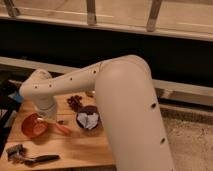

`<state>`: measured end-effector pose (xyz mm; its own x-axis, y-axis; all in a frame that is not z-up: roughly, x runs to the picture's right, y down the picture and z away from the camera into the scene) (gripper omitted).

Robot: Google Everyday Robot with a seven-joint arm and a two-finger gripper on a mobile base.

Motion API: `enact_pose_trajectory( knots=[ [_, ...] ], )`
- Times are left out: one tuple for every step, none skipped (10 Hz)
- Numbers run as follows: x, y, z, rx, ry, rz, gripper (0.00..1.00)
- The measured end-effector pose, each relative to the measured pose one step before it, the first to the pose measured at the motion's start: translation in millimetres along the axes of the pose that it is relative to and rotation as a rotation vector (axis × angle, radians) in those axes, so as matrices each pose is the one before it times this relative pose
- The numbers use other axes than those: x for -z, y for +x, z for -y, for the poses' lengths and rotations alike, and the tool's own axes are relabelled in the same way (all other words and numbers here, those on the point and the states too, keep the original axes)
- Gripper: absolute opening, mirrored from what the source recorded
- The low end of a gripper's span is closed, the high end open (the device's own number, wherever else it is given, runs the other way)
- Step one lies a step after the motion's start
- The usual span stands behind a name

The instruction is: Place fork in red bowl

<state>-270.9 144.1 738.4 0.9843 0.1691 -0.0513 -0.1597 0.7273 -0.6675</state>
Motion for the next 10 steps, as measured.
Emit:
enact_pose_trajectory(
  knots=[
    [0.59,-22.23,6.27,0.02334,-0.00137,0.03904,0.0],
    [-0.73,-16.18,2.98,0.01756,-0.00238,0.02529,0.0],
    [-1.94,-28.33,4.12,0.03063,-0.00536,0.04574,0.0],
    [-3.3,-22.95,4.48,0.02093,-0.00754,0.04689,0.0],
    [-4.52,-19.67,2.59,0.01638,-0.01154,0.04857,0.0],
    [-4.56,-15.59,-1.09,0.01278,-0.01549,0.0452,0.0],
    [-9.9,-14.88,-4.57,0.01087,-0.02878,0.05363,0.0],
    [-12.9,-7.83,-5.22,0.00128,-0.03527,0.04964,0.04],
    [-5.39,-1.53,-2.06,-0.00362,-0.02087,0.02904,0.11],
    [-5.36,3.62,-3.28,-0.00817,-0.02104,0.02536,0.22]
  ],
)
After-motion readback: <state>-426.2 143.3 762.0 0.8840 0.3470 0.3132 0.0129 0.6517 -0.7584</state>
